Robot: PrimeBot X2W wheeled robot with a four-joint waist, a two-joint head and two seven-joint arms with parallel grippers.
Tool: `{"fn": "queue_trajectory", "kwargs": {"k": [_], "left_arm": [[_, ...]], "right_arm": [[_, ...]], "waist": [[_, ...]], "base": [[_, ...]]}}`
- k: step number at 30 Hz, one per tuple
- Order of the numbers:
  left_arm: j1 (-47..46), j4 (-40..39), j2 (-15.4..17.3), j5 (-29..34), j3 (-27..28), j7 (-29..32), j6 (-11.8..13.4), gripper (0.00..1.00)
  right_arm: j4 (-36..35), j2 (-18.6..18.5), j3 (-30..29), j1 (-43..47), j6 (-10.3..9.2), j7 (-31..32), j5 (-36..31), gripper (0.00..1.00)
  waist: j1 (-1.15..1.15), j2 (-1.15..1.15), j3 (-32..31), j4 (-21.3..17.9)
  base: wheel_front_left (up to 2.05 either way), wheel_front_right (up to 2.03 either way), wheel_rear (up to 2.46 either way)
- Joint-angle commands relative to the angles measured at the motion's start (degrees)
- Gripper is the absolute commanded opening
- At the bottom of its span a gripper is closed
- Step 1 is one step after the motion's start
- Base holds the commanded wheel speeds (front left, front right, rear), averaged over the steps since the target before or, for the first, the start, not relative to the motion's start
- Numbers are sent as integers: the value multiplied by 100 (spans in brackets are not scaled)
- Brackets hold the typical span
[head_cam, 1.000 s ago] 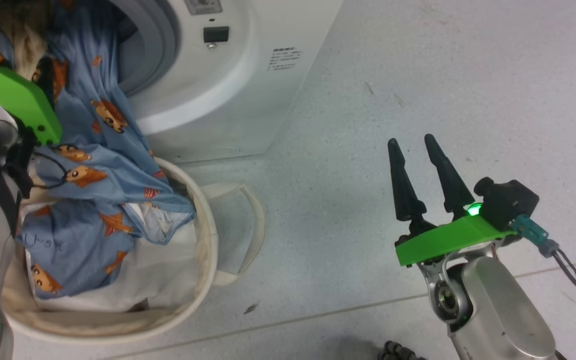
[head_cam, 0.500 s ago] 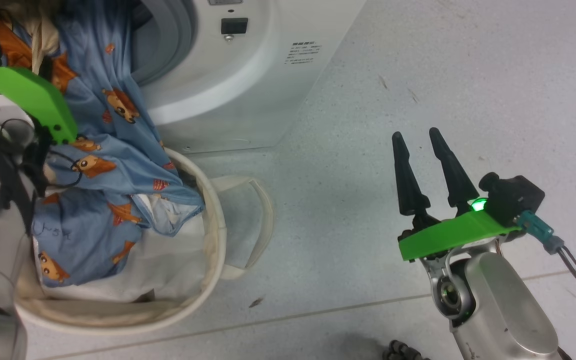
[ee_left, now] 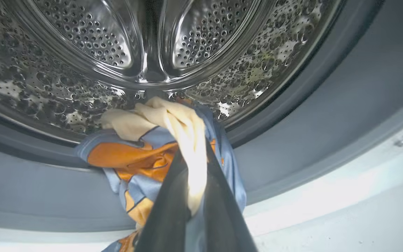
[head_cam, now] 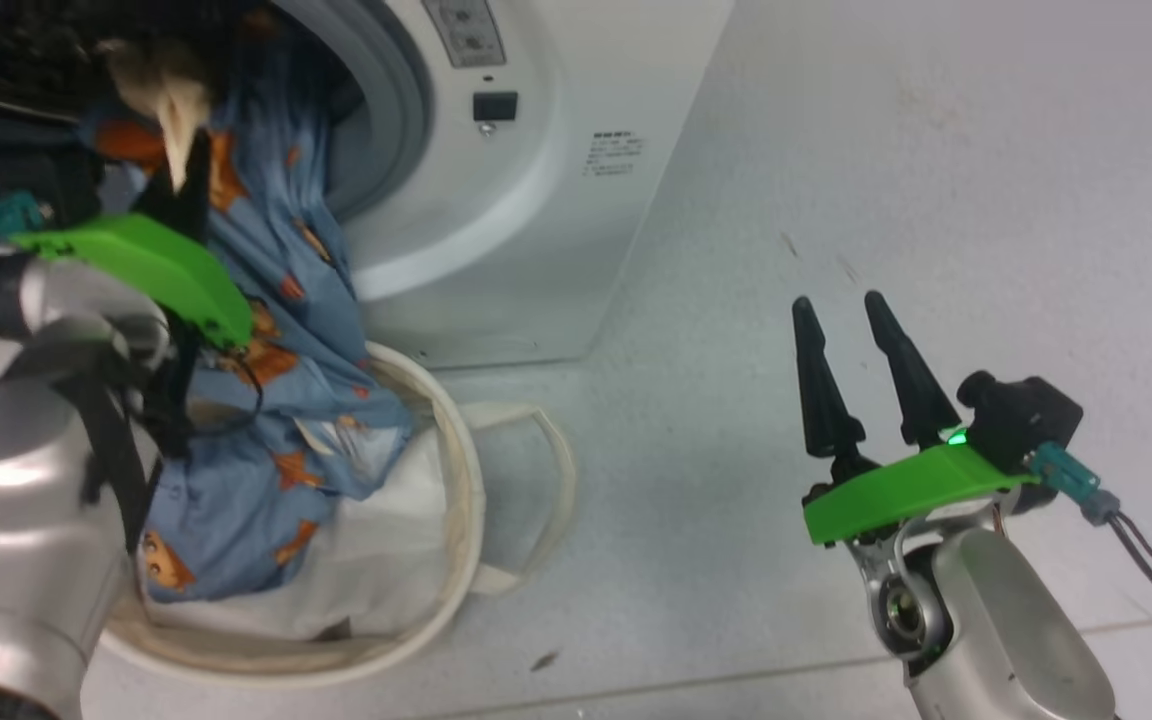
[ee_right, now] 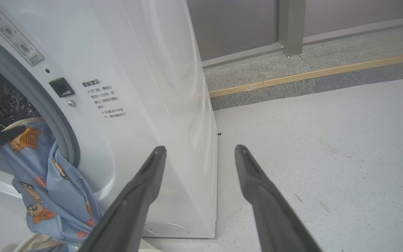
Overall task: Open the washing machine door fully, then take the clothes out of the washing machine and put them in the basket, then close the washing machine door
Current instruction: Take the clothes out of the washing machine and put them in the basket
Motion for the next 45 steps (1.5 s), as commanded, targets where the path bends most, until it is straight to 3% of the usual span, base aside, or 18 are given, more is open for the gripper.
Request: {"fn": "queue_trajectory", "kwargs": {"k": [1,7,13,19,31,37,45], "left_arm": [[15,-348,330,-109,34,-167,-31,0],[640,-1124,549,-250,-69,-340,-31,0],[1282,-2037,720,-59,174,-351,34,0],[2266,-3432,912,165,453,-352,432,0],[3824,-6198,1564,238,749,-36,1565,0],[4179,-6414,1675,175,820,54,1790,0],[4068,-5113,1421,-175,812,-73,1352,0]], "right_arm": [[-119,26,93,117,0,-70,-16,100],[75,26,117,320,0,-70,6,100],[180,26,132,472,0,-70,0,100],[258,26,186,583,0,-70,9,100],[276,26,189,648,0,-70,25,100],[267,26,207,608,0,-70,19,100],[194,26,183,494,0,-70,-18,100]], "waist": [[-1,0,-295,140],[-1,0,-816,327],[-1,0,-1151,422],[-1,0,-1408,436],[-1,0,-1501,442],[-1,0,-1436,403],[-1,0,-1149,324]], "base": [[0,0,0],[0,0,0],[0,0,0],[0,0,0],[0,0,0],[0,0,0],[0,0,0]]}}
